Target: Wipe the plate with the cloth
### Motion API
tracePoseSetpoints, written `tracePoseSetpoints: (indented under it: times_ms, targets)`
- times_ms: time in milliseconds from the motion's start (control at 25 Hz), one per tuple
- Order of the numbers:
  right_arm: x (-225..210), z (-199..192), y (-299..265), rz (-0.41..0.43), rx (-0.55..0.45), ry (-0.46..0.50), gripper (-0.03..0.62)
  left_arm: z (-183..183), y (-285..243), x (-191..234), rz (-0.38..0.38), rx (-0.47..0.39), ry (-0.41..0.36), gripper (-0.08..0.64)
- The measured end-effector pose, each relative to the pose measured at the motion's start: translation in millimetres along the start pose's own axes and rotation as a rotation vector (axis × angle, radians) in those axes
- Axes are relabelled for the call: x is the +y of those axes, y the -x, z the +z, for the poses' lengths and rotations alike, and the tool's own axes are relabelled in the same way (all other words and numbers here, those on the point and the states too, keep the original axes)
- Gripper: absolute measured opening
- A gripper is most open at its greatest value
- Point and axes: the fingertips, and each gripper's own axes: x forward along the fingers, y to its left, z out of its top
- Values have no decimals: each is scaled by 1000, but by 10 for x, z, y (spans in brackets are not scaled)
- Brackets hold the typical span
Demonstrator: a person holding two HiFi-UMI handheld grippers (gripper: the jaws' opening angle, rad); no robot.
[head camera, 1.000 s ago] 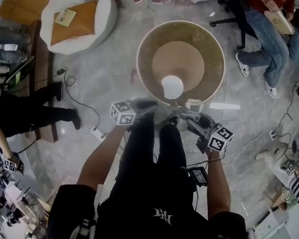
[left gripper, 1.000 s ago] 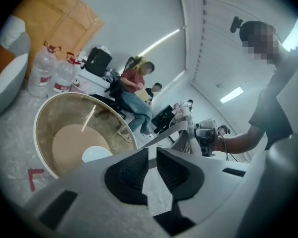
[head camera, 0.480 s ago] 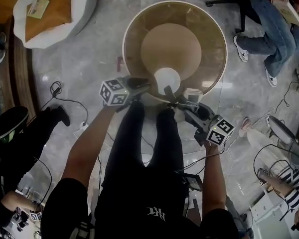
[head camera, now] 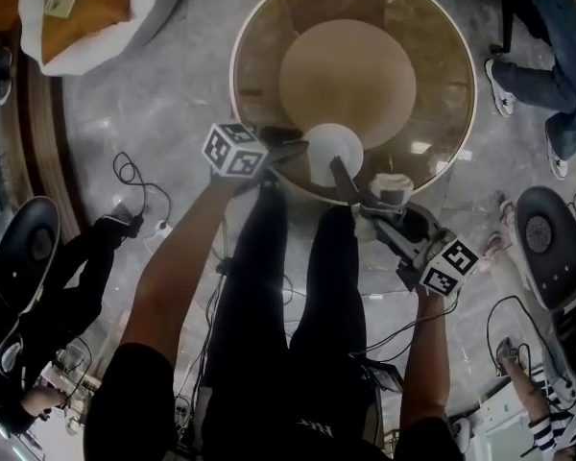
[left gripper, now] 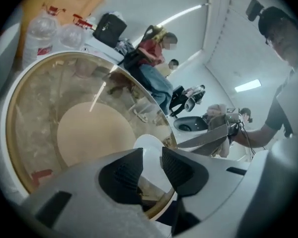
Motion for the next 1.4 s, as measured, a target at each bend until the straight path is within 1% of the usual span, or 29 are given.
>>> tracePoseSetpoints:
  times_ms: [80, 200, 360, 560, 720, 800, 840, 1000, 1120, 1240, 1400]
  targets:
    - [-13, 11, 7, -16, -9, 9, 161, -19, 17, 91, 16, 5, 25, 95]
    - [45, 26, -8, -25, -36, 14, 161, -93, 80, 157, 61, 45, 18, 95]
    - [57, -58, -72, -5, -35, 12, 161, -221, -22, 211, 92, 129, 10, 97]
    - [-212, -135, -106, 22, -39, -23, 161, -303, -320, 339, 104, 206, 53, 97]
    - [-412, -217, -127, 21, -4, -22, 161, -267, -448, 407, 122, 205, 102, 94]
    - [-483, -251, -158, 7, 13, -31, 161, -267, -461, 414, 135, 218, 110, 74]
    - [-524, -274, -184, -4, 24, -39, 161, -272, -467, 411, 140, 224, 112, 53]
    - [-691, -434, -408, -45, 94, -89, 161, -274, -495, 406, 143, 214, 119, 41]
    - [-788, -618, -693, -66, 189, -107, 161, -284, -495, 419, 132, 202, 140, 38]
    - [-863, -869, -969, -113, 324, -80, 160, -309, -465, 433, 119, 195, 154, 37]
    - [-939, -1020, -1217, -192, 429, -36, 156, -348, -399, 466, 111, 188, 156, 35]
